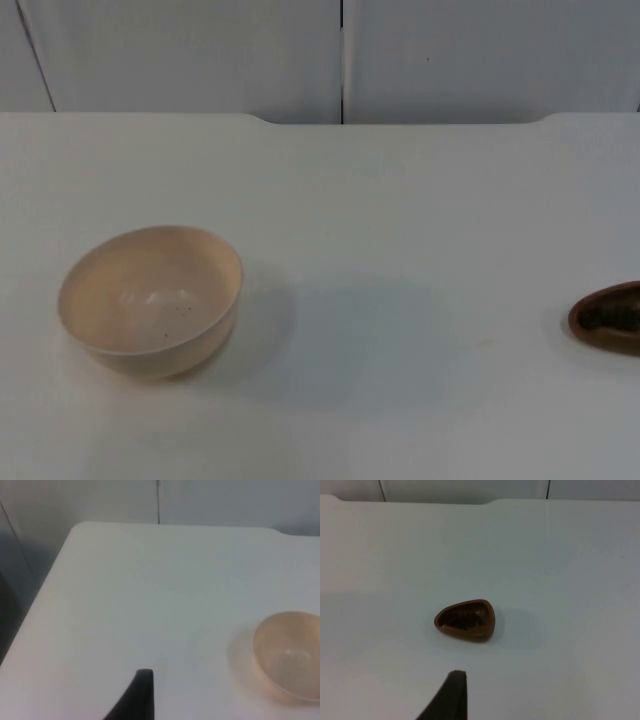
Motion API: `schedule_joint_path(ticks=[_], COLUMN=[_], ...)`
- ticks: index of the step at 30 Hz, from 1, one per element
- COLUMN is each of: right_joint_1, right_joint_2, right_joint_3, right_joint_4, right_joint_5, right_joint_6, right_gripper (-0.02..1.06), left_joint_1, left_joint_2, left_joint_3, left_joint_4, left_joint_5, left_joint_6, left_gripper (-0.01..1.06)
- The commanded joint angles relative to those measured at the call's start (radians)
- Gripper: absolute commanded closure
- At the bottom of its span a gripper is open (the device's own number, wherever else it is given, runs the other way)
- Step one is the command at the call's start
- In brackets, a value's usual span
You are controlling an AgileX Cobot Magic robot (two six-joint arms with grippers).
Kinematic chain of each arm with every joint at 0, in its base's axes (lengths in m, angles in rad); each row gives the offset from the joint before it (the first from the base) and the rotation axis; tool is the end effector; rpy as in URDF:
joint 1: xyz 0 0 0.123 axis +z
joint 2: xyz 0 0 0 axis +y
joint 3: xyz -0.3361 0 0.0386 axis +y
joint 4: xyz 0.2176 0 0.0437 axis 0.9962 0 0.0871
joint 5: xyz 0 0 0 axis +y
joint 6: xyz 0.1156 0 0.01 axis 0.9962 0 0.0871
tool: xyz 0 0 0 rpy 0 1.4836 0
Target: Pick up the bowl with the left hand and pour the coffee beans from the cup into the bowl with the right hand.
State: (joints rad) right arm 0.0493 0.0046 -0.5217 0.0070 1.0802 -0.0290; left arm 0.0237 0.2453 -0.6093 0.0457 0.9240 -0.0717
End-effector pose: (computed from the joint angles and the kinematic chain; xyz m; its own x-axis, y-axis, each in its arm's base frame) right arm -0.0652 -0.0025 0.2555 -0.4560 -0.0482 -0.8887 -0.0665 0.9976 -0.0200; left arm -0.0258 0.0036 0.3075 -0.4519 -0.0548 -0.8904 -0.0762 0.9968 -0.0227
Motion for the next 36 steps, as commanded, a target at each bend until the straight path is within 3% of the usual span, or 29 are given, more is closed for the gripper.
schedule_joint_path(ticks=[1,19,25,29,36], right_joint_1=[-0.006,-0.006,-0.006,-0.006,-0.006], right_joint_2=[-0.005,-0.005,-0.005,-0.005,-0.005], right_joint_3=[0.006,0.006,0.006,0.006,0.006], right_joint_4=[0.000,0.000,0.000,0.000,0.000], right_joint_5=[-0.003,-0.003,-0.003,-0.003,-0.003], right_joint_6=[-0.004,-0.004,-0.004,-0.004,-0.004], right_gripper=[-0.01,-0.01,-0.01,-0.01,-0.01], left_joint_1=[-0.006,-0.006,-0.006,-0.006,-0.006], left_joint_2=[0.034,0.337,0.468,0.564,0.675], left_joint_3=[-0.021,-0.176,-0.228,-0.257,-0.264], left_joint_4=[-0.027,-0.057,-0.142,-0.272,-0.339], left_joint_5=[-0.034,-0.090,-0.090,-0.092,-0.103], left_joint_6=[-0.005,-0.003,0.062,0.168,0.236], left_gripper=[0.00,0.00,0.00,0.00,0.00])
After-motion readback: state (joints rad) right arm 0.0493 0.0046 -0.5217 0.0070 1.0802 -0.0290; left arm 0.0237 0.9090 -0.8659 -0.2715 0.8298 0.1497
